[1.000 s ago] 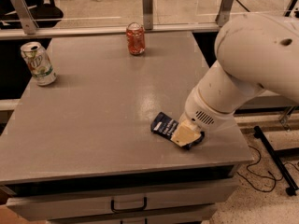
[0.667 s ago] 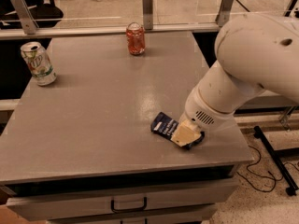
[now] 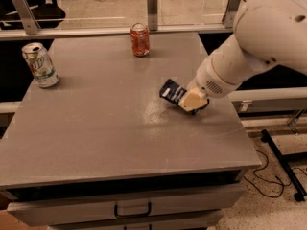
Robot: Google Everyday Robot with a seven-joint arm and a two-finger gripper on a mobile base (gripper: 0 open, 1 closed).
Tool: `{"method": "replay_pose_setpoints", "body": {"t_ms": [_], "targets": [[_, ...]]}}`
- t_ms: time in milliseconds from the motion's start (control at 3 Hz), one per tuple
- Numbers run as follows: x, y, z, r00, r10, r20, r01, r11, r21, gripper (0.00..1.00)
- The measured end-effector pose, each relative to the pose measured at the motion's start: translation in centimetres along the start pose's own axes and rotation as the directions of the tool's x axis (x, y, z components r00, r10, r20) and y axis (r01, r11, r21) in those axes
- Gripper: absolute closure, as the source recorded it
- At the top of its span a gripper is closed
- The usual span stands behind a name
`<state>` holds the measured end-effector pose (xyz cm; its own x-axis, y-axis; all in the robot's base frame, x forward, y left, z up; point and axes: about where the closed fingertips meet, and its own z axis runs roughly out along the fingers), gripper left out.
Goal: Move rxbar blueberry near coke can
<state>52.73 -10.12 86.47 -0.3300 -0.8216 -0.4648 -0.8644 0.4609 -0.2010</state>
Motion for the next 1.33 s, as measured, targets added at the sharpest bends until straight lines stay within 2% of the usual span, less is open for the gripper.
{"method": "replay_pose_setpoints", "body": {"t_ms": [333,667,1000,1333], "targets": [[-4.1,-6.1,0.3,0.993,-0.041,0.114,0.035,0.9979,0.055,1.0],[-8.0,-10.1,2.5,0.981,-0.066,0.183,0.051,0.9954,0.081,1.0],[-9.8,-13.2,6.2,0.981,-0.04,0.189,0.023,0.9956,0.091,1.0],[-10.4,-15.2,8.9,0.983,0.006,0.186,-0.02,0.9973,0.071,0.82]]}}
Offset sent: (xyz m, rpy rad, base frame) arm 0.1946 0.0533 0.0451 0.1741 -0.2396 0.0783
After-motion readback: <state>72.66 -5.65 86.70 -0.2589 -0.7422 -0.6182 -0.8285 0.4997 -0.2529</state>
